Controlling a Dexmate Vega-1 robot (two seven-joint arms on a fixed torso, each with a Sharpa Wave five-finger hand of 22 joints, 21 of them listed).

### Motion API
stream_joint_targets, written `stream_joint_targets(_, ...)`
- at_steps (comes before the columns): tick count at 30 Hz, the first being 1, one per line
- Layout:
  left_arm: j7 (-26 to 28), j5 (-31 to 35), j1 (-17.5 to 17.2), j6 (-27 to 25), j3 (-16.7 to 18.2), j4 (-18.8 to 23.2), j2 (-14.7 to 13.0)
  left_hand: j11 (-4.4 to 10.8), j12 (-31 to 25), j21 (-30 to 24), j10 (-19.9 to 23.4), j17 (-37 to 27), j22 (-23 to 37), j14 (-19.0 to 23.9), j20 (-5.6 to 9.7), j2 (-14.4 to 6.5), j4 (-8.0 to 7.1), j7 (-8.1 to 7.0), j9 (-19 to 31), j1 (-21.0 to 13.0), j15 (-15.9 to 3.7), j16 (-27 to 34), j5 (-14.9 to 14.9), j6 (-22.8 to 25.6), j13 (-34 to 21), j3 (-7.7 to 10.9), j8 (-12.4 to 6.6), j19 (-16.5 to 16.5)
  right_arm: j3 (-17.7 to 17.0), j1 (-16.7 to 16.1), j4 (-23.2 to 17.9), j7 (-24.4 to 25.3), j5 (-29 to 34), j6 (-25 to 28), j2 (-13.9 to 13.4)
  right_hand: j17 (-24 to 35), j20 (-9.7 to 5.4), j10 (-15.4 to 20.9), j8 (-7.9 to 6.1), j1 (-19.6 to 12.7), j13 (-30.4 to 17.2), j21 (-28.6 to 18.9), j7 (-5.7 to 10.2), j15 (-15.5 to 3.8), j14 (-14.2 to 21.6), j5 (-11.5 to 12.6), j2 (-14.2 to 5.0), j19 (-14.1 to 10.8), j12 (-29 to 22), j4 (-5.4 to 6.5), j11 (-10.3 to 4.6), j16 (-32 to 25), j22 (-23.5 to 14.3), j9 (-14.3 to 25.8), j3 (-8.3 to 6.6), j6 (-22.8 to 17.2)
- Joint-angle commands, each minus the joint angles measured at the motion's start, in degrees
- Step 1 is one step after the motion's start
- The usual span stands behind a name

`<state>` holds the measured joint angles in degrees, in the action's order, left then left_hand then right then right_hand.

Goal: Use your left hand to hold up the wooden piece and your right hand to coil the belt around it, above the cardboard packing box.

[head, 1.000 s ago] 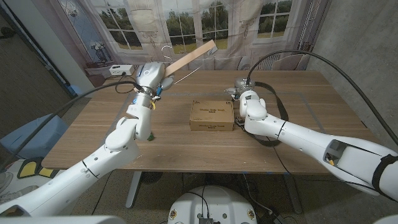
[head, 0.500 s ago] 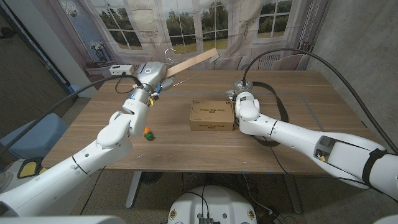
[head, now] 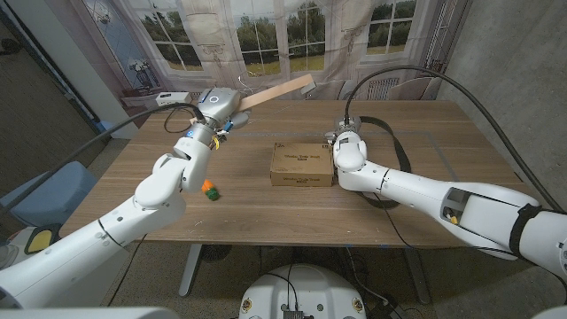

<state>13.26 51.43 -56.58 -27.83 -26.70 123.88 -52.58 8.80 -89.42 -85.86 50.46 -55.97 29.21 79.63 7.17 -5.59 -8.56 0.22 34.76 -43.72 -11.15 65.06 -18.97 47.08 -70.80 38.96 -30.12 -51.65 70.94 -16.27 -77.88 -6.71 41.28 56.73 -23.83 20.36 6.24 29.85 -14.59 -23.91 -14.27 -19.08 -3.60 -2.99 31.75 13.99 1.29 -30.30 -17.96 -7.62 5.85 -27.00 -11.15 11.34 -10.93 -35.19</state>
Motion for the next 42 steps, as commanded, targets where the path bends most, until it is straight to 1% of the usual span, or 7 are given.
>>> stream_joint_targets(1, -0.43, 1.02, -0.98, 0.50, 0.92, 0.74, -0.08, 0.52, -0.29, -0.65, -0.66, 0.07, 0.03, 0.11, 3.61, -0.09, -0.16, 1.59, 0.17, 0.37, -0.08, 0.06, -0.30, 1.22, -0.16, 0.52, -0.53, 0.20, 3.23, 2.65, 4.19, -3.44, -1.57, 0.05, 1.49, 0.45, 0.29, -0.05, -0.04, 0.16, -0.23, 0.27, 0.47, -0.28, -0.58, 0.45, -0.60, 0.28, 0.10, 0.41, -0.45, -0.34, -0.02, 0.19, 0.10, -0.47)
stream_joint_targets(6, -0.45, 1.06, -1.33, 0.72, 1.32, 0.92, -0.01, 0.59, -0.28, -1.07, -0.67, 0.12, 0.22, 0.15, 3.53, -0.05, -0.18, 1.60, 0.06, 0.53, -0.05, 0.11, -0.32, 1.16, -0.16, 0.66, -0.69, 0.36, 4.34, 3.19, 4.66, -3.61, -1.48, -0.48, 1.50, 1.52, 0.37, 1.11, -0.24, -1.65, -0.47, 0.32, 0.93, -0.96, 0.60, 0.82, -2.32, 0.17, -0.30, 0.06, -1.04, -1.55, -0.07, 0.22, -0.64, -1.77)
stream_joint_targets(15, -0.29, 0.88, -1.51, 1.42, 1.70, 0.61, 0.22, 0.60, -0.29, -1.29, -0.65, 0.05, -0.27, 0.28, 3.64, -0.01, -0.21, 1.58, -0.16, 0.85, -0.08, 0.37, -0.32, 1.05, -0.17, 0.95, -0.98, 0.42, 6.25, 4.00, 6.51, -3.52, -0.63, -0.38, 2.47, 7.30, -1.38, 8.71, -2.41, -13.31, -2.11, -0.39, 3.48, -4.01, 6.06, 1.08, -7.90, -1.82, -3.70, -2.37, -3.15, -8.47, -0.24, 0.40, -4.86, -9.72)
stream_joint_targets(18, -0.26, 0.90, -1.55, 1.58, 1.78, 0.53, 0.25, 0.60, -0.28, -1.38, -0.68, 0.11, -0.33, 0.20, 3.63, -0.03, -0.21, 1.60, -0.33, 0.93, -0.08, 0.35, -0.32, 1.05, -0.17, 1.03, -1.00, 0.44, 6.33, 3.83, 6.71, -2.54, -0.40, -0.70, 2.50, 11.55, -2.60, 14.74, -4.32, -18.38, -3.89, -0.88, 4.27, -5.24, 8.91, 0.54, -9.48, -2.67, -7.64, -2.34, -4.50, -12.75, -0.38, 0.78, -6.00, -15.00)
stream_joint_targets(21, -0.39, 0.90, -1.50, 1.76, 1.79, 0.42, 0.25, 0.58, -0.29, -1.44, -0.66, 0.10, -0.44, 0.21, 3.63, -0.05, -0.20, 1.59, -0.42, 1.00, -0.09, 0.40, -0.32, 1.04, -0.17, 1.11, -1.06, 0.46, 6.13, 3.41, 7.12, -0.93, -0.17, -0.77, 2.76, 17.29, -4.90, 21.20, -8.63, -23.66, -6.90, -1.94, 4.85, -6.85, 13.59, -0.59, -11.53, -3.98, -12.84, -1.68, -5.75, -18.21, -0.71, 2.86, -7.45, -21.49)
stream_joint_targets(27, -0.70, 0.80, -1.27, 2.20, 1.85, 0.10, 0.16, 0.59, -0.29, -1.57, -0.68, 0.21, -0.63, 0.10, 3.65, -0.02, -0.20, 1.57, -0.47, 1.16, -0.09, 0.38, -0.31, 0.99, -0.17, 1.24, -1.27, 0.47, 4.76, 2.31, 6.82, 1.67, -0.58, -0.95, 2.70, 22.76, -6.72, 23.49, -11.43, -26.50, -10.42, -2.73, 4.79, -7.81, 15.99, -1.63, -12.10, -3.85, -16.63, -0.59, -7.19, -22.10, -1.18, 5.36, -8.09, -22.12)
stream_joint_targets(42, -2.18, 0.18, 0.73, 4.29, 1.14, -1.57, 0.01, 0.52, -0.30, -2.28, -0.64, 0.20, -0.65, 0.30, 3.67, 0.03, -0.16, 1.59, -0.80, 1.78, -0.10, 0.72, -0.27, 0.73, -0.15, 1.81, -1.96, 0.78, -23.36, -12.23, -3.73, 20.84, -23.97, -13.69, 0.11, 37.00, -8.53, 17.75, -17.72, -29.33, -23.96, -5.52, 5.42, -9.35, 14.29, 0.19, -12.50, 0.12, -24.33, 3.91, -10.57, -26.66, -4.61, 16.94, -8.87, -14.60)
